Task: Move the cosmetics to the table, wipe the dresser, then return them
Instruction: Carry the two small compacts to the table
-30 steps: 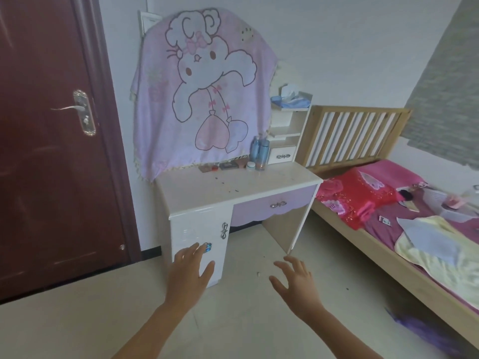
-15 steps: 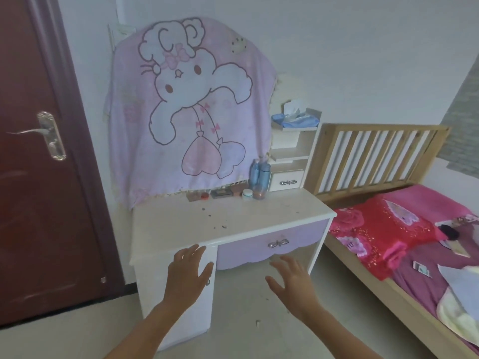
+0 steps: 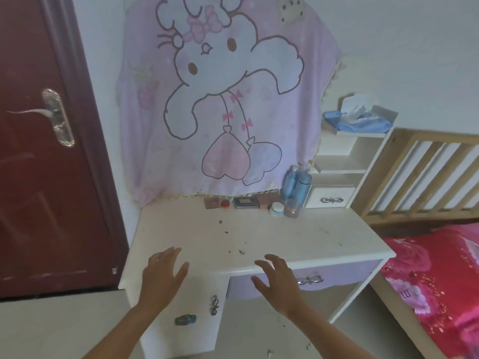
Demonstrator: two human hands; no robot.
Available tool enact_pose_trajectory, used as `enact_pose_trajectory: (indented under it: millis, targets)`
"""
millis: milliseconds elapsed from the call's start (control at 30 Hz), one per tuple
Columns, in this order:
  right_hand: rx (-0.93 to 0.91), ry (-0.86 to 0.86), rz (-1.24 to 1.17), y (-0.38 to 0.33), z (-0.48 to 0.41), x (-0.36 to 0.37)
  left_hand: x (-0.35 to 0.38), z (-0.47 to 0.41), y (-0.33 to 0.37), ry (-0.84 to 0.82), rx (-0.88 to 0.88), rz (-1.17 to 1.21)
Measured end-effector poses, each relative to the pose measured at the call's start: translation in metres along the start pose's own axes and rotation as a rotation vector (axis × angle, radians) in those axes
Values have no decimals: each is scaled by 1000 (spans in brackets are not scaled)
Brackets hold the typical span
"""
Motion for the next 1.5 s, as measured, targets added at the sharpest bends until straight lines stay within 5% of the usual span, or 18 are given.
enact_pose_trajectory:
  millis: [533, 1000, 1500]
  targets:
    - [138, -395, -115, 80, -147, 107, 98, -144, -6, -200, -57, -47]
    - [-134, -627, -309, 101, -297, 205, 144, -254, 0, -223, -101, -362]
    - [-358, -523, -198, 100, -314, 272, 192, -325, 7, -276, 26, -322]
Point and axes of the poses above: each hand's wrist, its own z-axis away from the middle knuckle, its own x-axis out of the palm, y = z × x, the point moved 6 cm from there along -z, towards the middle knuckle, and after that the axes turned 3 degrees about -z, right-handed, at the moved point
